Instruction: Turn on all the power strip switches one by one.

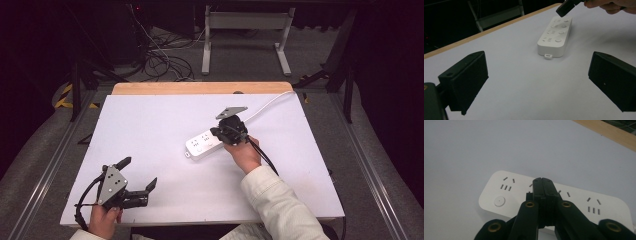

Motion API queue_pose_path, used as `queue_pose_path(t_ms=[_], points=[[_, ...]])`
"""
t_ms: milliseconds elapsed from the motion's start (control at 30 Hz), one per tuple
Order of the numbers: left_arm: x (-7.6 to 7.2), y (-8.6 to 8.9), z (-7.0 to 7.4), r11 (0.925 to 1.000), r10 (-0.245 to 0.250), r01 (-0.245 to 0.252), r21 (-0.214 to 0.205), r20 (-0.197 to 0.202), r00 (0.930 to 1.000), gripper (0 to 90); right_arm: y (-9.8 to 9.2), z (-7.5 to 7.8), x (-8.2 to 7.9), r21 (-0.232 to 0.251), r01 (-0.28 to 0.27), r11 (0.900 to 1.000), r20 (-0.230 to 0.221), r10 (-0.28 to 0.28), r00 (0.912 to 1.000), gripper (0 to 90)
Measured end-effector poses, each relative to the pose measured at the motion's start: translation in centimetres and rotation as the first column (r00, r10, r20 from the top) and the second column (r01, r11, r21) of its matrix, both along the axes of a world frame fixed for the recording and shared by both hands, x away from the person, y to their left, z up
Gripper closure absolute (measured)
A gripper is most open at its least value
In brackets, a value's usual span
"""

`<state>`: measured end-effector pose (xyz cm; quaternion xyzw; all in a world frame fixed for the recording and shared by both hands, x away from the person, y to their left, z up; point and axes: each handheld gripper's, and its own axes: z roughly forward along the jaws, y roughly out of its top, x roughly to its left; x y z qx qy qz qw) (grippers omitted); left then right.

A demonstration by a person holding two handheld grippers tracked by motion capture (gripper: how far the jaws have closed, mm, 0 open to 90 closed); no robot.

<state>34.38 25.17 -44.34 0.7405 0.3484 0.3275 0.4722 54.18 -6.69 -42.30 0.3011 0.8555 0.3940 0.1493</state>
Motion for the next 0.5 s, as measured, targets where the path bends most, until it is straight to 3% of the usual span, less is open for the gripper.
queue_pose_path(t_ms=[200,500], points=[[0.0,0.1,0.0,1.0000,0.001,-0.001,0.003,0.007,1.0000,3.1,0.9,-1.3,-0.3,-0.017,-0.032,0.9993,-0.019,0.032,0.9993,90.0],[0.0,0.1,0.0,1.0000,0.000,0.000,0.007,0.007,1.0000,3.0,1.5,-2.7,-0.3,-0.049,-0.039,0.9981,-0.044,0.037,0.9984,90.0]])
